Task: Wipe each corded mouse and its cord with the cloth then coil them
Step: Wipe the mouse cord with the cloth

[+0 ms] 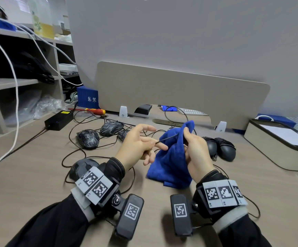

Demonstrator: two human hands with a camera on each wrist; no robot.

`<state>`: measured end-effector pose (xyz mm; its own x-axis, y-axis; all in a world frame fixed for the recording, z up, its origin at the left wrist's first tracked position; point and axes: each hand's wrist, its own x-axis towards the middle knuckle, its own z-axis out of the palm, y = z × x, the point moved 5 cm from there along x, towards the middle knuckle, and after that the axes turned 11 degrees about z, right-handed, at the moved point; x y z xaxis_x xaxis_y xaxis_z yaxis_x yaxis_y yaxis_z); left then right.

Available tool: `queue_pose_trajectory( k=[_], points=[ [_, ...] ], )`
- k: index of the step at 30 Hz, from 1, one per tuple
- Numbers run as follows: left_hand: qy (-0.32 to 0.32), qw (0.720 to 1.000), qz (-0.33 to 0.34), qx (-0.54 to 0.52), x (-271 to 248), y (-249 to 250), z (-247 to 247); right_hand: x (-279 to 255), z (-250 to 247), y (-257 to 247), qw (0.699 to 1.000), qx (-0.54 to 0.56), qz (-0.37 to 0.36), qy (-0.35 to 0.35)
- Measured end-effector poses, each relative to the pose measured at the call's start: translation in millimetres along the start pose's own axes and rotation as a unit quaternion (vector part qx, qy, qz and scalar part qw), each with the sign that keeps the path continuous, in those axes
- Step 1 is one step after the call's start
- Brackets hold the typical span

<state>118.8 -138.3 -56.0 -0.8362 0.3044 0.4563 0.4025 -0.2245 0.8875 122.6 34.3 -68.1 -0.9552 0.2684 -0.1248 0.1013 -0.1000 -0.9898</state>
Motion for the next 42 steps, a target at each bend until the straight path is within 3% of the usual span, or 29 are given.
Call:
queue_pose_trajectory(
  k=[6, 9, 14, 17, 23, 29, 32, 35, 38, 40, 42],
  points=[
    [0.025, 0.995, -0.060, -0.070, 0, -2, 0, -6, 12, 5, 0.996, 0.030, 0.041, -0.078],
    [0.022, 0.994, -0.082, -0.075, 2, -7, 3, -6, 12, 4, 0.997, 0.038, 0.033, -0.059],
    [-0.027, 0.996, 0.004, 0.087, 0, -7, 6, -9, 15, 6, 0.997, 0.018, 0.026, -0.073],
    [-0.061, 0.988, 0.045, 0.133, 1, -3, 7, -9, 2, 0, 0.999, 0.041, -0.004, -0.034],
    [-0.103, 0.978, 0.017, 0.179, 4, -2, -6, 10, -43, -3, 0.971, 0.221, 0.010, 0.091],
    [-0.096, 0.983, -0.043, 0.154, 2, -8, -1, 6, -21, 6, 0.986, 0.154, 0.051, 0.046],
    [-0.109, 0.984, -0.005, 0.144, 0, -5, 15, 2, -5, 7, 0.994, 0.095, 0.048, 0.010],
    [-0.077, 0.983, 0.043, 0.159, 0, -2, 16, 2, 2, 11, 0.997, 0.052, 0.055, 0.007],
    [-0.063, 0.975, 0.074, 0.197, 3, 3, 9, 5, 1, 11, 0.995, 0.073, 0.075, 0.002],
    [-0.073, 0.970, 0.082, 0.217, 4, 4, 7, 3, -13, 5, 0.991, 0.108, 0.068, 0.035],
    [-0.074, 0.970, 0.075, 0.219, 5, 4, 4, 4, -31, 3, 0.976, 0.197, 0.075, 0.063]
  ],
)
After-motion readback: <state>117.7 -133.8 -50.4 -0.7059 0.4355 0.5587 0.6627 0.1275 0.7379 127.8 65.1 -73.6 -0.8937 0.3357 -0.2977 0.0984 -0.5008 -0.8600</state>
